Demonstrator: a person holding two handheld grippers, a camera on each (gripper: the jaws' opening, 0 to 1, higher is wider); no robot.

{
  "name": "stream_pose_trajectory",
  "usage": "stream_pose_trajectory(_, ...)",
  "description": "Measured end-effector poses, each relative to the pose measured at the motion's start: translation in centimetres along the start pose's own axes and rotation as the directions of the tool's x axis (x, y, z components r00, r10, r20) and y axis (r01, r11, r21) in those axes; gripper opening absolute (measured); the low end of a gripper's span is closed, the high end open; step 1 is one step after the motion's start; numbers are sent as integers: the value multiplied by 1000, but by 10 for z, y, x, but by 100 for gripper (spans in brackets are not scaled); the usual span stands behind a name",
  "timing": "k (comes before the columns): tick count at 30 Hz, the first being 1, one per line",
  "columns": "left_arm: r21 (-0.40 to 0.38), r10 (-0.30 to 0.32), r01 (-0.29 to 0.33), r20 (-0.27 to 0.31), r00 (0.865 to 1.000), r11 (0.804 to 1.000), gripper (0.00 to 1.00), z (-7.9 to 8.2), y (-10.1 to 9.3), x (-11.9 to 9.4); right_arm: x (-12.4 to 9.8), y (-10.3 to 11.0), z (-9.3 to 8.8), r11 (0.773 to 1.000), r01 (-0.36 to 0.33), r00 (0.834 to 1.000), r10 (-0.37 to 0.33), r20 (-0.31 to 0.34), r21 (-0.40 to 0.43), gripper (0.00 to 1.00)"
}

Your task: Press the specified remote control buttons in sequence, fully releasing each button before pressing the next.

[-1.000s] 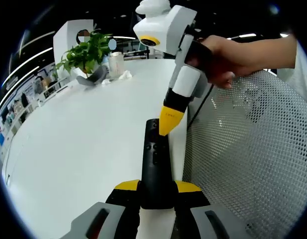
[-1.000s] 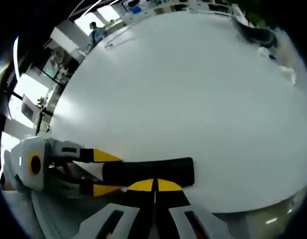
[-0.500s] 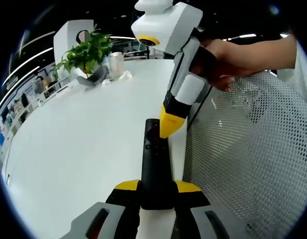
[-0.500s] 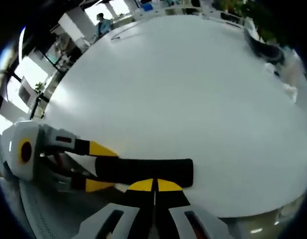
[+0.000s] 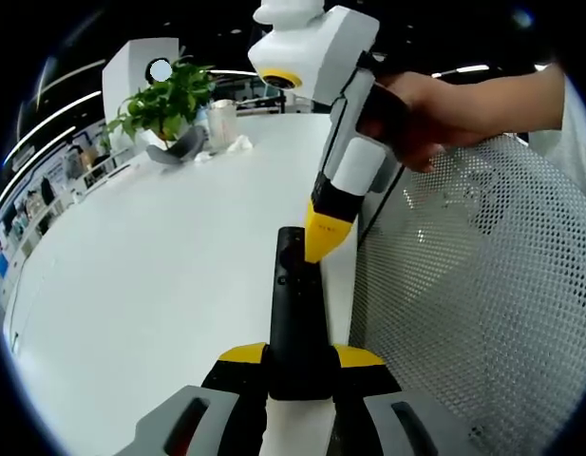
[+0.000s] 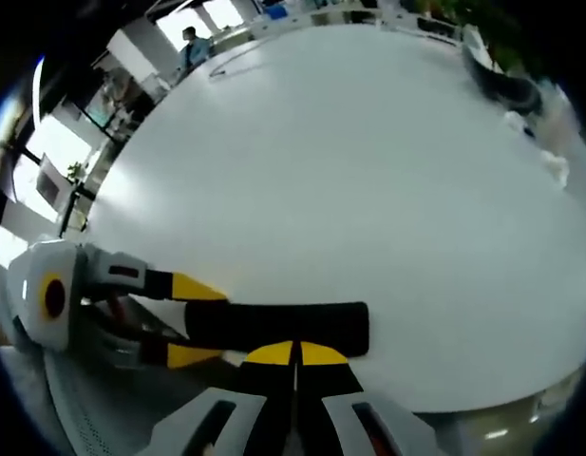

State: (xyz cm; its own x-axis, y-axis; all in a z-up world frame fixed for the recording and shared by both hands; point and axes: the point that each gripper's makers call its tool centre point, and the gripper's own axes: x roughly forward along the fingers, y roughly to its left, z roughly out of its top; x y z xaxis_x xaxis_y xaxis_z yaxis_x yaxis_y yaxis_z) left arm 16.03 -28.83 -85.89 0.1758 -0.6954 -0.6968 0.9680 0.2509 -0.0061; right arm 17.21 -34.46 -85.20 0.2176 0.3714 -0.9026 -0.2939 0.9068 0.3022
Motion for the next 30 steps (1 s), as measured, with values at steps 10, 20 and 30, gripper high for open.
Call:
stream_pose_trajectory(10,3,0,0,-1,1000,1000,25,0,1,0,-3,-1,13,998,21,997,-17,76,-55,0)
stream_pose_trajectory(20,6,-4,4,-1,1000,1000,24,1,0,1,0,0,14,991,51,995,-41,88,-121,0)
stream_pose_trajectory(30,5,-4,4,-2,1000,1000,25,0,0,0,4,1,12,981,85,994,-71,85,-175,0)
